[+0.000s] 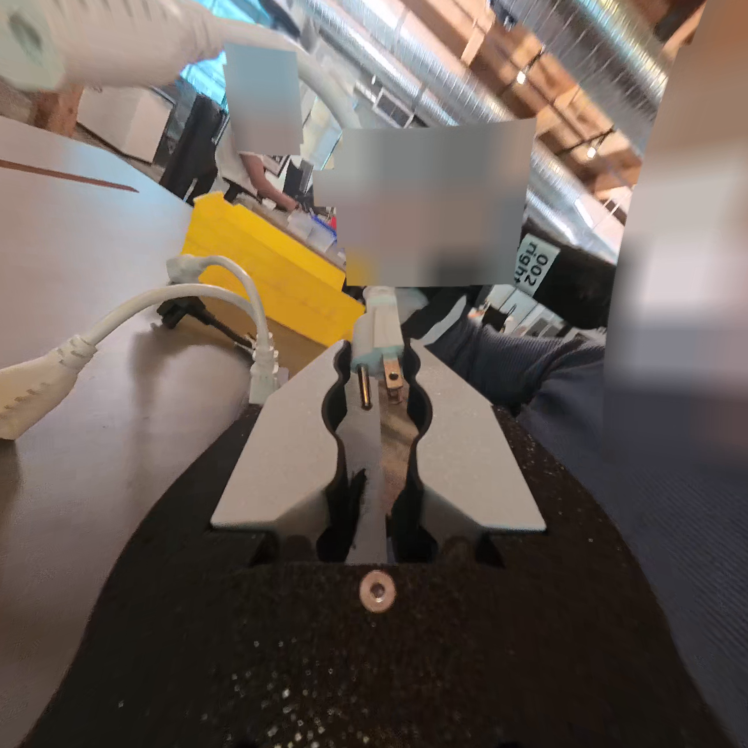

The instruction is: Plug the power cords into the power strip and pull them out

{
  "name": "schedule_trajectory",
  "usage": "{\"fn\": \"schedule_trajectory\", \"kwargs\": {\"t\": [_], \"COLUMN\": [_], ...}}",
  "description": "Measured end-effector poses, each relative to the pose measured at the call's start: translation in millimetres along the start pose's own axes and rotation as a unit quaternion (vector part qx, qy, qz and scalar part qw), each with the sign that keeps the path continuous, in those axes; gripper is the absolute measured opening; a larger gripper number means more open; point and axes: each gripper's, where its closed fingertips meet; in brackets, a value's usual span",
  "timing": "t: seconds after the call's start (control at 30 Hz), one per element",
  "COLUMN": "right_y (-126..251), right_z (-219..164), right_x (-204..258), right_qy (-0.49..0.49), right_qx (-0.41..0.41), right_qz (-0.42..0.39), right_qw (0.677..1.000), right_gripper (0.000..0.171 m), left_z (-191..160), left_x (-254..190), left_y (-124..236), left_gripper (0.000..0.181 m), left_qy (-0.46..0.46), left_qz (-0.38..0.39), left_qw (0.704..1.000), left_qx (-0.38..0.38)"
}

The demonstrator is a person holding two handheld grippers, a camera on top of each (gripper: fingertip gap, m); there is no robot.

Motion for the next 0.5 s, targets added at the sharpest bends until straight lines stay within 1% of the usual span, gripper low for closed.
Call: {"fn": "schedule_trajectory", "kwargs": {"t": [0.1,0.17,0.23,0.3,0.33,0.4,0.47,0.5], "right_y": [6.7,10.9,14.5,20.4,25.0,33.6,33.8,30.8], "right_z": [6.8,9.2,6.1,0.7,0.8,6.6,2.3,-4.9], "right_x": [7.0,12.0,11.1,7.3,7.8,15.2,28.5,30.5], "right_qy": [-0.006,0.0,0.042,0.072,0.068,0.023,-0.028,-0.037], "right_qx": [-0.015,-0.01,0.022,0.065,0.077,0.077,0.096,0.114], "right_qz": [0.021,0.03,0.013,-0.002,0.004,0.037,0.074,0.069], "right_qw": [1.0,0.999,0.999,0.995,0.995,0.996,0.992,0.99], "right_gripper": [0.042,0.046,0.049,0.062,0.067,0.075,0.075,0.074], "left_z": [-6.9,-12.3,-16.4,-21.3,-23.8,-25.7,-23.6,-22.0], "left_x": [-4.3,-7.7,-9.4,-0.8,4.2,5.2,-1.2,-3.4], "left_y": [-2.2,-4.7,-9.0,-14.9,-17.6,-21.7,-25.2,-27.3], "left_gripper": [0.024,0.024,0.024,0.024,0.024,0.024,0.024,0.024], "left_qy": [-0.015,-0.021,-0.026,-0.037,-0.039,-0.038,-0.034,-0.036], "left_qz": [-0.011,-0.025,-0.034,-0.006,0.009,0.011,-0.007,-0.012], "left_qw": [0.999,0.997,0.995,0.993,0.992,0.991,0.991,0.991], "left_qx": [0.038,0.065,0.087,0.108,0.118,0.13,0.13,0.129]}}
Point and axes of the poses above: each gripper's, where its closed fingertips meet, y back along the fingers, z out of its top, x = y × z across the jaws, and after that the axes turned 3 degrees about z, right-handed
